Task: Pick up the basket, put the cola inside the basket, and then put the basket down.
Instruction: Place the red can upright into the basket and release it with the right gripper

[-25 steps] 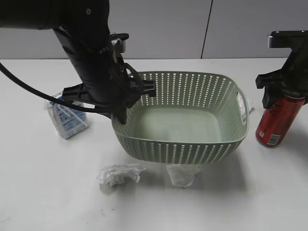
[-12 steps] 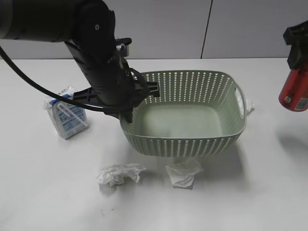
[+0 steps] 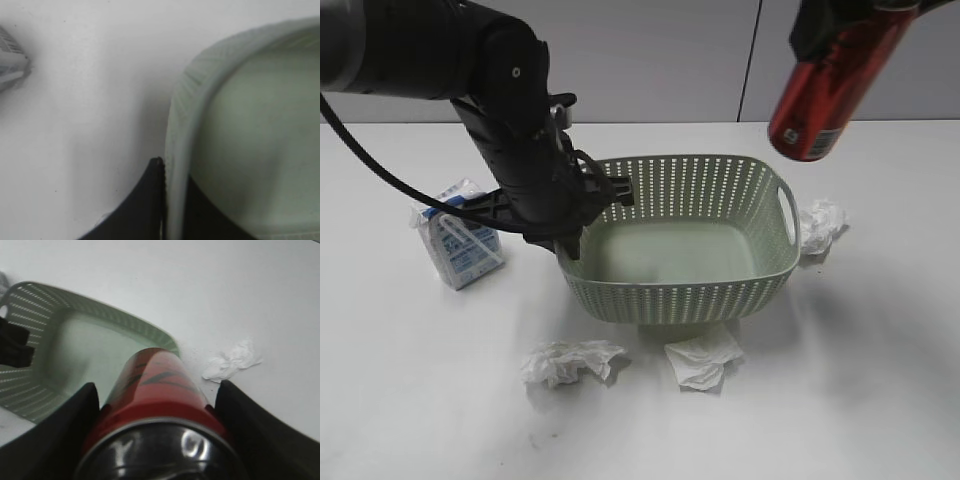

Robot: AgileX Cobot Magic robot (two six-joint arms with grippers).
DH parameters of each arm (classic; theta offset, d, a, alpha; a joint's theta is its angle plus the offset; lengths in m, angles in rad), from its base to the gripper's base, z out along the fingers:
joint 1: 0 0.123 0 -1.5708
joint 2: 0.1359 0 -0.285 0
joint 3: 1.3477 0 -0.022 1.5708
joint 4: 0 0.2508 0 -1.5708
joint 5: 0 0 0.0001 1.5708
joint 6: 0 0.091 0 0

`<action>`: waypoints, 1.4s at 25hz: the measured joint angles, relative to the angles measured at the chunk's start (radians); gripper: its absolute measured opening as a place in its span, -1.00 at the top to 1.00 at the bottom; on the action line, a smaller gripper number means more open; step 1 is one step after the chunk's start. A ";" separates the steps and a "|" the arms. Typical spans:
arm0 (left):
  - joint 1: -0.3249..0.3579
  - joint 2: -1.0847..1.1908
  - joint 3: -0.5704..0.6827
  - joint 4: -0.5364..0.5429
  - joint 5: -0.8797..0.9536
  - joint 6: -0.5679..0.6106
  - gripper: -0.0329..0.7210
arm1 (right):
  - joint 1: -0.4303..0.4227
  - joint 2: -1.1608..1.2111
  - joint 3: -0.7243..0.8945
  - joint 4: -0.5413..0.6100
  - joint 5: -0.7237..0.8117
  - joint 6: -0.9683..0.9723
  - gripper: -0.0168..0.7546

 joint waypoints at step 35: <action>0.000 0.000 0.000 -0.005 0.021 0.034 0.91 | 0.137 0.204 0.233 0.103 -0.342 -0.023 -0.39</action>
